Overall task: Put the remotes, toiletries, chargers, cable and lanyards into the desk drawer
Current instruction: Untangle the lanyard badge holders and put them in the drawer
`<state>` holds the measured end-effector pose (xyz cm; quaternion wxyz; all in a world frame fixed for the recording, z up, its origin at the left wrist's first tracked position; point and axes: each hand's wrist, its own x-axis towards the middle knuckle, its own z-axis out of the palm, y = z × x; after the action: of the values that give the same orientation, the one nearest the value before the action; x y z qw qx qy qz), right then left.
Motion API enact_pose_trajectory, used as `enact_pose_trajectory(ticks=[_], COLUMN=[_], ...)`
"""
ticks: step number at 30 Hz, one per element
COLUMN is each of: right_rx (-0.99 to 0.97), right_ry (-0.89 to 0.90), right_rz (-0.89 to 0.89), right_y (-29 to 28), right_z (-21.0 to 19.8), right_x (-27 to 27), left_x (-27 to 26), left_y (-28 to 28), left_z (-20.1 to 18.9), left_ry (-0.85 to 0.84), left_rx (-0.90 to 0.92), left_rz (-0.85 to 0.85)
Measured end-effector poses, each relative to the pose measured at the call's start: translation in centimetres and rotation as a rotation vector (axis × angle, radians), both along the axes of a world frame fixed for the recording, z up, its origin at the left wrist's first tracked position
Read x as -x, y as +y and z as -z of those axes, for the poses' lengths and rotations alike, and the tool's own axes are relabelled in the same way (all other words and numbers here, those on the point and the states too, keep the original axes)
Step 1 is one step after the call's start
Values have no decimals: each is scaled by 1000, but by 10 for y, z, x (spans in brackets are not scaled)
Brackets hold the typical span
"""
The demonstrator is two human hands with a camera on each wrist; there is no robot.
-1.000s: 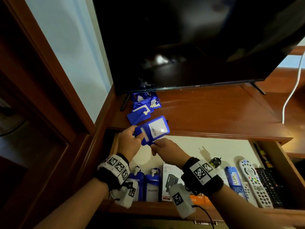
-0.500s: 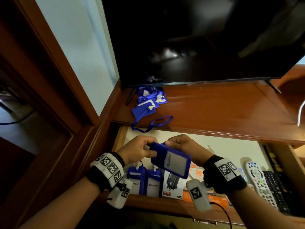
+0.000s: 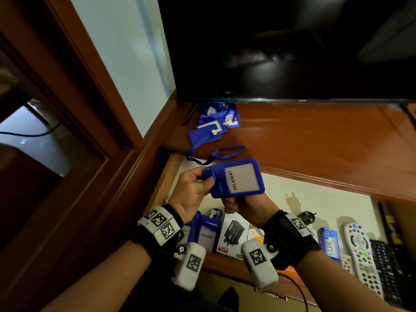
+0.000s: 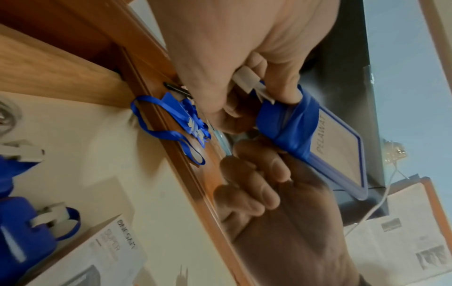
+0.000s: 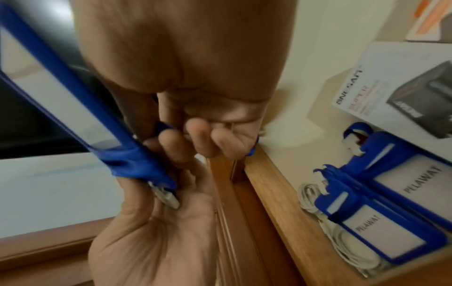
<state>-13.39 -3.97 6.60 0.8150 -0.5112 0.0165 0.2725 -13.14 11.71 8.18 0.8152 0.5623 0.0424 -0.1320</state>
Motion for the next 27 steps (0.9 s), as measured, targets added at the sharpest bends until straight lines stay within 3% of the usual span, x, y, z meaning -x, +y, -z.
enact_pose_trajectory(ticks=[2, 4, 8, 11, 13, 15, 19, 23, 27], right_rx=[30, 187, 491, 619, 684, 770, 935, 1127, 1331], right_ry=[20, 34, 118, 102, 40, -9, -148, -251, -231], right_rz=[-45, -23, 154, 252, 265, 249, 159, 57, 61], right_y=[-4, -12, -32, -39, -31, -18, 12, 37, 51], right_z=[7, 17, 35, 34, 29, 25, 24, 37, 61], right_x=[-2, -11, -48, -81, -105, -131, -172, -202, -220], left_x=[-1, -4, -22, -42, -48, -53, -59, -63, -66], left_y=[5, 14, 38, 43, 35, 23, 1, -10, -12], left_z=[6, 11, 25, 45, 54, 64, 88, 112, 126], left_ry=[56, 112, 142, -11, -13, -50, -170, -217, -221], left_rx=[-55, -174, -651, -1256, -1449, -1529, -1512, -1476, -1429], left_rz=[-5, 15, 120, 467, 788, 1043, 1278, 1382, 1375])
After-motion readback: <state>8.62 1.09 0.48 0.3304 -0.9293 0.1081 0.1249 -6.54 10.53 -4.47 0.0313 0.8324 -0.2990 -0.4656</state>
